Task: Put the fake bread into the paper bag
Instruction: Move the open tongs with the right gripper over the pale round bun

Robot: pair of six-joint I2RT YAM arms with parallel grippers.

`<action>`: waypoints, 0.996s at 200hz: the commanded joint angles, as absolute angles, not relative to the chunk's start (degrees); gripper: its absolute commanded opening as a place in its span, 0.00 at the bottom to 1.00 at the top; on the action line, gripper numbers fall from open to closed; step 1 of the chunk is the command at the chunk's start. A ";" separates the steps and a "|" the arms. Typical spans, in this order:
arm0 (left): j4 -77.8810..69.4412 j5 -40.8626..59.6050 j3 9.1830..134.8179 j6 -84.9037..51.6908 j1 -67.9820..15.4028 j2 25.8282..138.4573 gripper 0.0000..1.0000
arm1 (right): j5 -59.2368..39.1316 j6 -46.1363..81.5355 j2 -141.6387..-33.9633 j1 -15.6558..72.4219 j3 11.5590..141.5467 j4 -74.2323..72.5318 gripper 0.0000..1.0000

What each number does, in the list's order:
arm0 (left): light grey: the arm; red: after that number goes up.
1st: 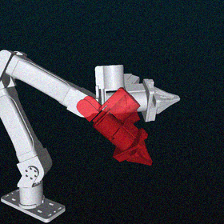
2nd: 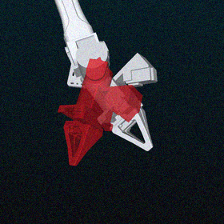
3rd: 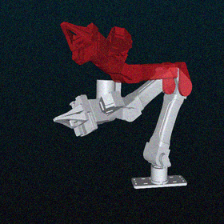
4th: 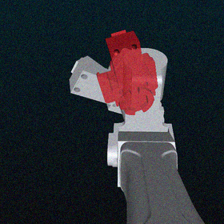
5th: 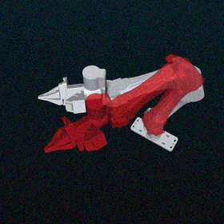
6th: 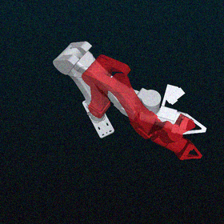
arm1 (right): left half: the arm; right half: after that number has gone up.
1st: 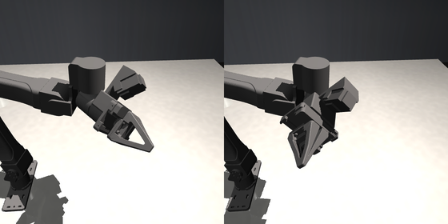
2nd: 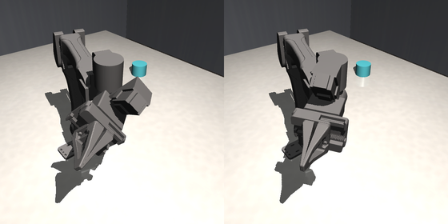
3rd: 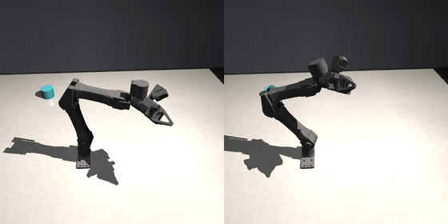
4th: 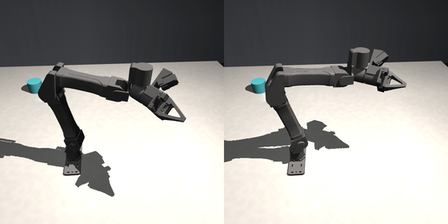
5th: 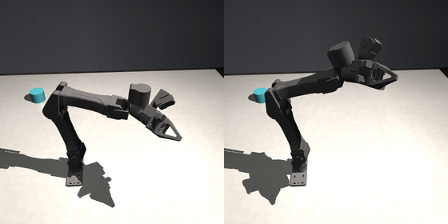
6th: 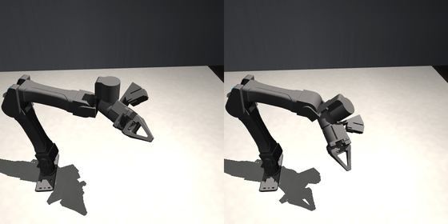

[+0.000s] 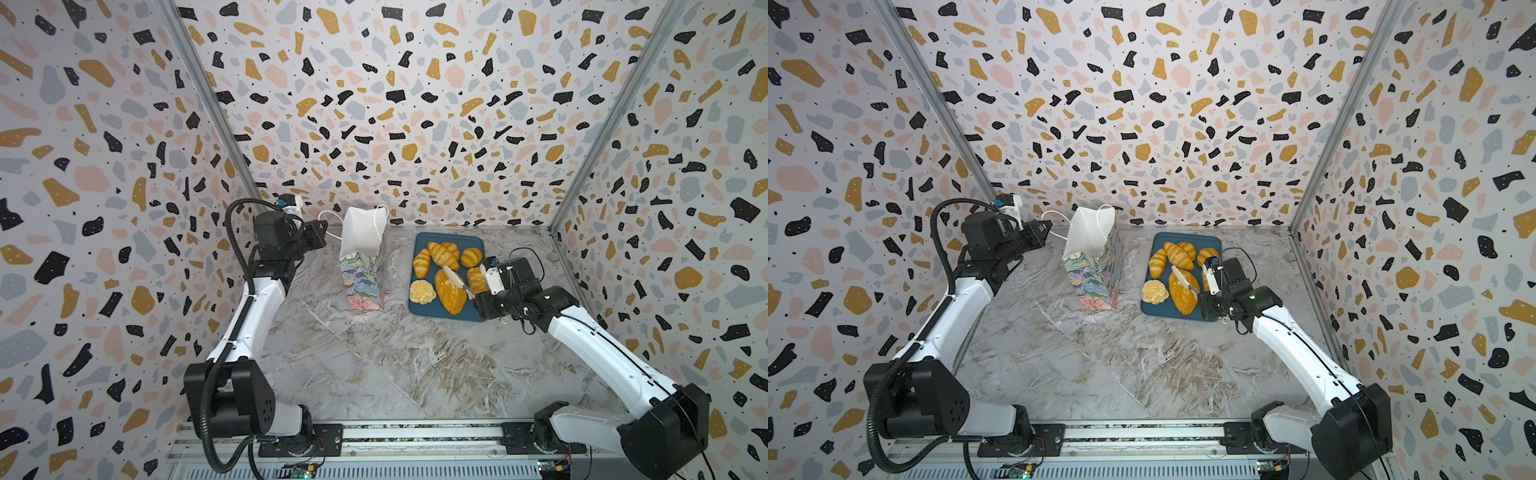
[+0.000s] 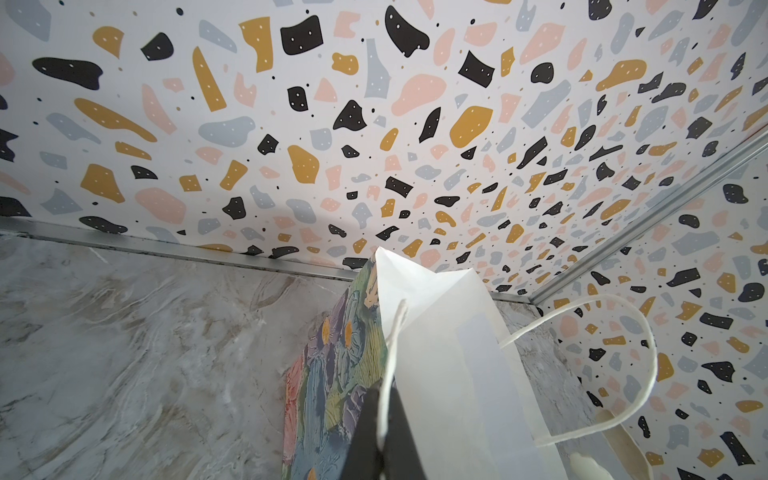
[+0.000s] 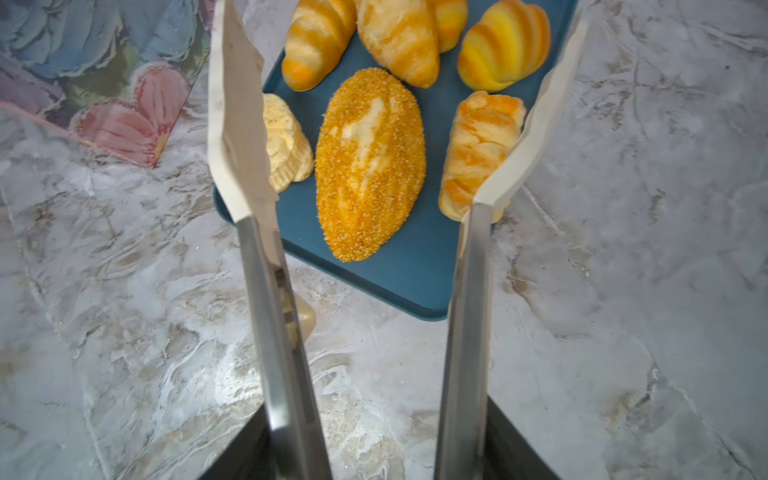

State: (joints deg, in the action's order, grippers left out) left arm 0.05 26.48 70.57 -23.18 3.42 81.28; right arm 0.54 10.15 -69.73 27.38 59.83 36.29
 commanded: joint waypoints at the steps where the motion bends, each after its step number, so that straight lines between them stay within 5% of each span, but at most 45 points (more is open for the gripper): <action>1: -0.62 26.48 70.93 -22.24 3.43 80.33 0.00 | 1.86 9.74 -69.73 30.66 59.94 34.16 0.62; 75: 0.94 25.78 71.75 -21.41 3.43 80.72 0.00 | 4.54 6.88 -76.44 40.68 62.97 35.21 0.63; 199: 1.10 24.96 71.51 -20.65 3.43 80.17 0.00 | 3.57 6.07 -82.14 43.09 65.20 34.07 0.63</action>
